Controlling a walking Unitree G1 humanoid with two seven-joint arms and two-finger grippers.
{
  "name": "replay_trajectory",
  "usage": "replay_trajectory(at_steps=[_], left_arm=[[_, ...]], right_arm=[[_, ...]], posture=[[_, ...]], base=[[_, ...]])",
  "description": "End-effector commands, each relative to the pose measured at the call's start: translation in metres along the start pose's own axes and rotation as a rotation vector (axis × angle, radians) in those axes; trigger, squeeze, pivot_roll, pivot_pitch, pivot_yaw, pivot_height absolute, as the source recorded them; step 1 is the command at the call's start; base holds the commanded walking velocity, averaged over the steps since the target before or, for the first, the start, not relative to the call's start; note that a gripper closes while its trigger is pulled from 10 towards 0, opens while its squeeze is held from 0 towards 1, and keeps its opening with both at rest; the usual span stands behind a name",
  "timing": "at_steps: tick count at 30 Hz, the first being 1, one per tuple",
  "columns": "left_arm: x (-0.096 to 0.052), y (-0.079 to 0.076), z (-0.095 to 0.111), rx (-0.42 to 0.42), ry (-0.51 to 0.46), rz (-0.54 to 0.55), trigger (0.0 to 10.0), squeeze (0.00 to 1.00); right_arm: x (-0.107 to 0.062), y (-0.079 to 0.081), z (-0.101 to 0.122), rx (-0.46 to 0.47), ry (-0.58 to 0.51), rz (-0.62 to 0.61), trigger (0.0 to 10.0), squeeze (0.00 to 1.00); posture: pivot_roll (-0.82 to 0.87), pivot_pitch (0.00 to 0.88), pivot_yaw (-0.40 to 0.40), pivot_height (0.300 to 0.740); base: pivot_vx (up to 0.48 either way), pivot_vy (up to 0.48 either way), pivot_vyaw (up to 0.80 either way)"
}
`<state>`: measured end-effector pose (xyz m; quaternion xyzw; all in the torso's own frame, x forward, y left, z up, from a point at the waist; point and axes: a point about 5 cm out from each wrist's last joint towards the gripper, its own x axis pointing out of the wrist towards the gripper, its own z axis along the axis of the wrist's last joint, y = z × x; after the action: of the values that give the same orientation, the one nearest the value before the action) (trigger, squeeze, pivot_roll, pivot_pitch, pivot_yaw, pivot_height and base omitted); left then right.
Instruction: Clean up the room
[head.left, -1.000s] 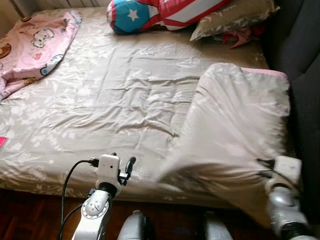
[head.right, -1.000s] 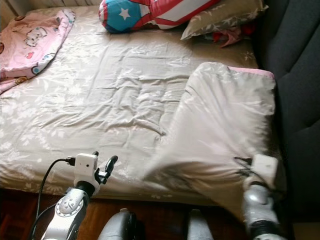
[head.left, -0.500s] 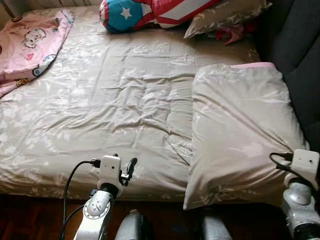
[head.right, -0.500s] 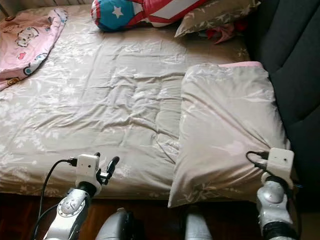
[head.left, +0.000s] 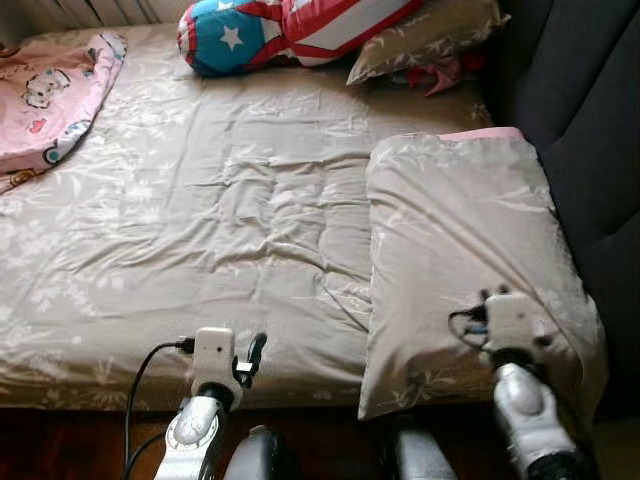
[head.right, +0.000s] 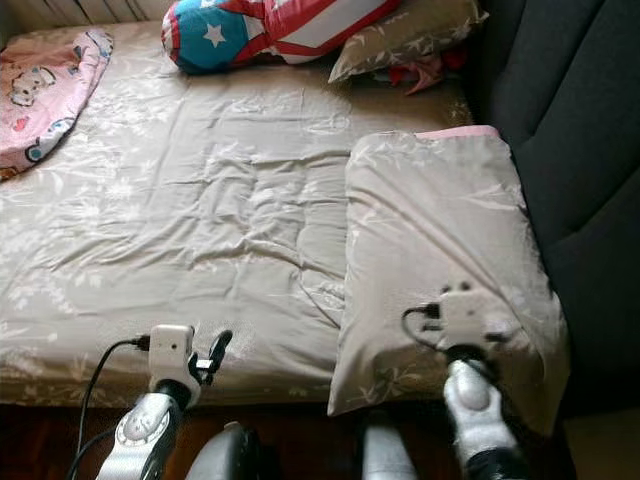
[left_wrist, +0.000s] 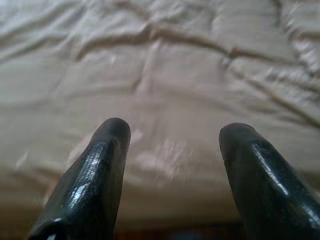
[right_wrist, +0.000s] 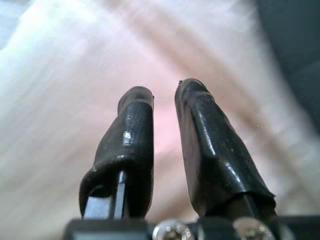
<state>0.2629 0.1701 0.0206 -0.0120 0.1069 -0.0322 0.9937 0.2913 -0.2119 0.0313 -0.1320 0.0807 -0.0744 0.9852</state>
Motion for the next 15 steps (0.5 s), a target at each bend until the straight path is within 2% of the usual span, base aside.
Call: replay_trajectory(at_steps=[1,3,6,8,11,15], left_arm=[[-0.008,0.009,-0.018,-0.007,0.070,0.036,10.0,0.00],[-0.010,0.012,-0.027,-0.001,0.107,0.045,10.0,0.00],[-0.013,0.016,-0.034,0.001,0.134,0.081,10.0,0.00],[-0.014,0.018,-0.037,-0.005,0.146,0.092,10.0,0.00],[-0.021,0.022,-0.053,-0.032,0.213,0.134,10.0,0.00],[-0.027,0.021,-0.069,-0.025,0.292,0.150,10.0,0.00]], right_arm=[[-0.011,0.009,-0.022,0.055,0.115,0.027,10.0,0.00],[-0.019,0.018,-0.035,0.074,0.175,0.058,10.0,0.00],[-0.025,0.022,-0.043,0.025,0.200,0.086,10.0,0.00],[-0.026,0.024,-0.044,0.039,0.206,0.100,10.0,0.00],[-0.032,0.035,-0.053,0.079,0.280,0.170,10.0,0.00],[-0.040,0.043,-0.065,0.056,0.361,0.232,10.0,0.00]], posture=[[-0.15,0.199,0.053,0.721],[-0.15,0.196,0.051,0.736],[-0.14,0.192,0.048,0.740],[-0.14,0.189,0.045,0.740],[-0.15,0.177,0.035,0.740],[-0.15,0.157,0.029,0.740]], base=[[0.000,0.000,0.00],[0.000,0.000,0.00],[0.000,0.000,0.00],[0.000,0.000,0.00],[0.000,0.000,0.00],[0.000,0.000,0.00]])
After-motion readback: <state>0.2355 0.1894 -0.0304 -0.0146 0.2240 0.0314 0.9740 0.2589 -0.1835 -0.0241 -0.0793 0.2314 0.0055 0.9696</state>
